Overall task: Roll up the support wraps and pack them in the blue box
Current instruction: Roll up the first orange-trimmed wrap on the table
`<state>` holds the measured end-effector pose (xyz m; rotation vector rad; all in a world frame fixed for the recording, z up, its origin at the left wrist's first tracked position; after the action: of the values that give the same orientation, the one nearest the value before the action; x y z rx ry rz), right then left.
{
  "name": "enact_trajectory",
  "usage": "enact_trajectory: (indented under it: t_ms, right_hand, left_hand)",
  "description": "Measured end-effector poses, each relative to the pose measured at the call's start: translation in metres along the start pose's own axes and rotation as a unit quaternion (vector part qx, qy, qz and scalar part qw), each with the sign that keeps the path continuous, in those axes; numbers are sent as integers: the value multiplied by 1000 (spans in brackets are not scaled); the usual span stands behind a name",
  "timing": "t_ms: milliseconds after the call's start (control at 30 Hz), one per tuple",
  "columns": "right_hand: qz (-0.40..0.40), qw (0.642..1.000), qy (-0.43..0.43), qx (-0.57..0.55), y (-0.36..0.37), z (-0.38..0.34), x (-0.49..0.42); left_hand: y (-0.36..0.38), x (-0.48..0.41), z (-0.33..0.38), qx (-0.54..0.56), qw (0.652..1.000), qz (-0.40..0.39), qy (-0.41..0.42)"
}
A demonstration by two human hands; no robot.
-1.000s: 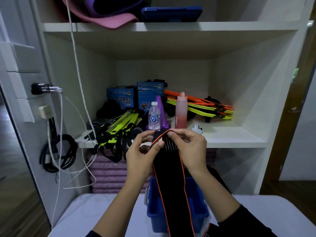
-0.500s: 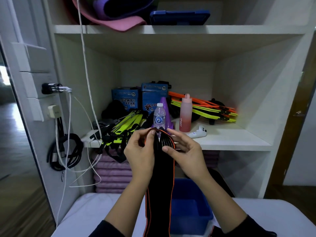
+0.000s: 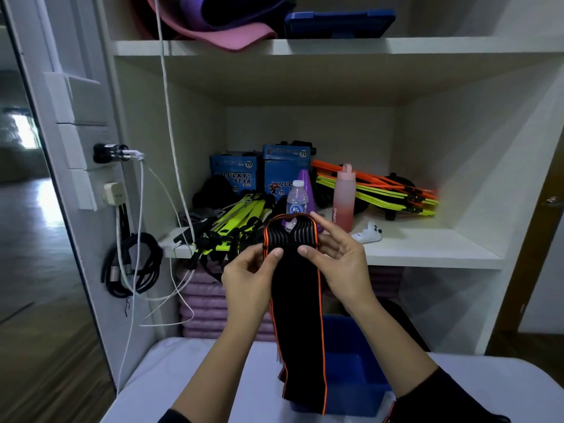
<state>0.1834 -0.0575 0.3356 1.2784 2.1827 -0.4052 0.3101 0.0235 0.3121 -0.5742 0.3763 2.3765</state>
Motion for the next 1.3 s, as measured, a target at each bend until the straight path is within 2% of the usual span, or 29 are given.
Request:
enact_trajectory:
  t_ms: [167,367,500,633,867,1033,1167,1300]
  right_hand:
    - [3,997,69,-17,9,26,19]
    - [42,993,107,3,29,55,41]
    - [56,991,118,-4,42,59,57]
    - [65,991,115,-23,51,58,68]
    - [20,983,163,-78,58,42,83]
    - [10,978,185,-98,70,39,86]
    - [27,972,225,-60,83,77,85]
    - [42,950,307,32,96,151,102]
  left_hand:
    - [-9,-3,-5,7,1000,-5,-13]
    - [-37,14,-39,-102,993,-24,-48]
    - [-55,31,-48,-109,991,34,-70]
    - [-62,42,-46,-57,989,84,-107]
    - [-85,49,-31,-24,992,48,-114]
    - [-103,43,-22,-50,994,18,-97]
    - [-110,31,-60,-95,985,10,-147]
    - [-114,30,-132,-206,952,-22,-226]
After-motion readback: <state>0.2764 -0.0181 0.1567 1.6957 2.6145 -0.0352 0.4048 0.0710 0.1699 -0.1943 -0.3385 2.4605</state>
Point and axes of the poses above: each hand's wrist, its own x-axis away from the middle knuckle, its own y-axis out of the palm, z = x × y, the point moved 2 cm from there along -x, towards the middle knuckle, and after that the axes turned 2 degrees about -y, right-handed, at the moved point
